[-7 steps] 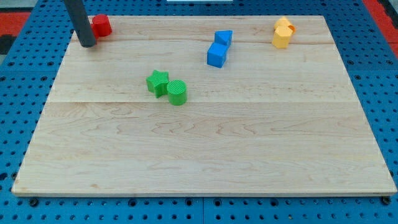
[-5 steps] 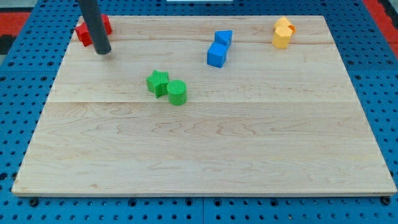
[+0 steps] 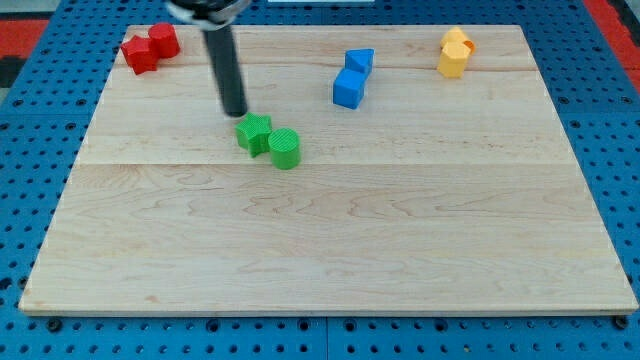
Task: Slide green blocks towards center left of the board
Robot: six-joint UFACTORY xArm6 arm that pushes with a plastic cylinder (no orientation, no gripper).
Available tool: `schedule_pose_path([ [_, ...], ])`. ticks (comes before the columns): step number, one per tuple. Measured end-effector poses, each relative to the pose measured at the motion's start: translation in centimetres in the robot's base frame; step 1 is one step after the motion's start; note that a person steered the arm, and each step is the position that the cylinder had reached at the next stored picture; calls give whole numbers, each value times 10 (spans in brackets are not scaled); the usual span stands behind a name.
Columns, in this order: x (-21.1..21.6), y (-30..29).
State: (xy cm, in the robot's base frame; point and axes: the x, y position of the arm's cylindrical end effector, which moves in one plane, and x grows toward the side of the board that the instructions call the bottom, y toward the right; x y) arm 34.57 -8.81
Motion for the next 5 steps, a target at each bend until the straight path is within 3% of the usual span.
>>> schedule_pose_path([
  [1, 26, 27],
  [2, 101, 62],
  [3, 103, 70],
  [4, 69, 65],
  [5, 60, -36],
])
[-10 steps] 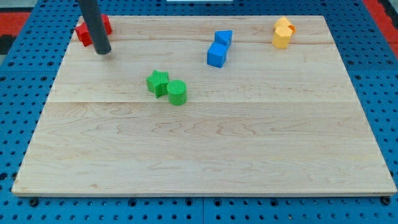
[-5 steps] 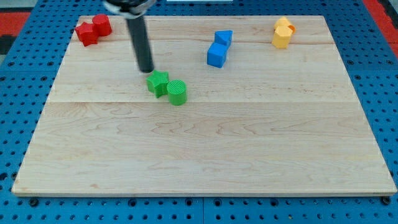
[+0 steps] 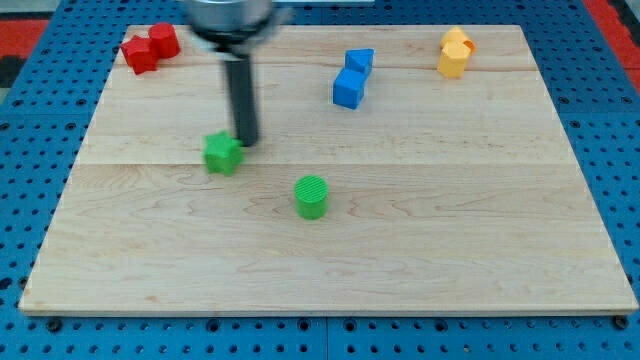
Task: Slide green blocks towards center left of the board
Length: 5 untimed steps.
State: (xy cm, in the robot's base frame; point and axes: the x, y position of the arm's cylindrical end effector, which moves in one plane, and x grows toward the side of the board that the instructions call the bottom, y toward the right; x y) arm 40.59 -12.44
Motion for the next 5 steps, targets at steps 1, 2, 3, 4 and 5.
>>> schedule_pose_path([
  [1, 16, 67],
  [2, 33, 39],
  [3, 31, -24],
  [4, 16, -33],
  [5, 20, 90],
])
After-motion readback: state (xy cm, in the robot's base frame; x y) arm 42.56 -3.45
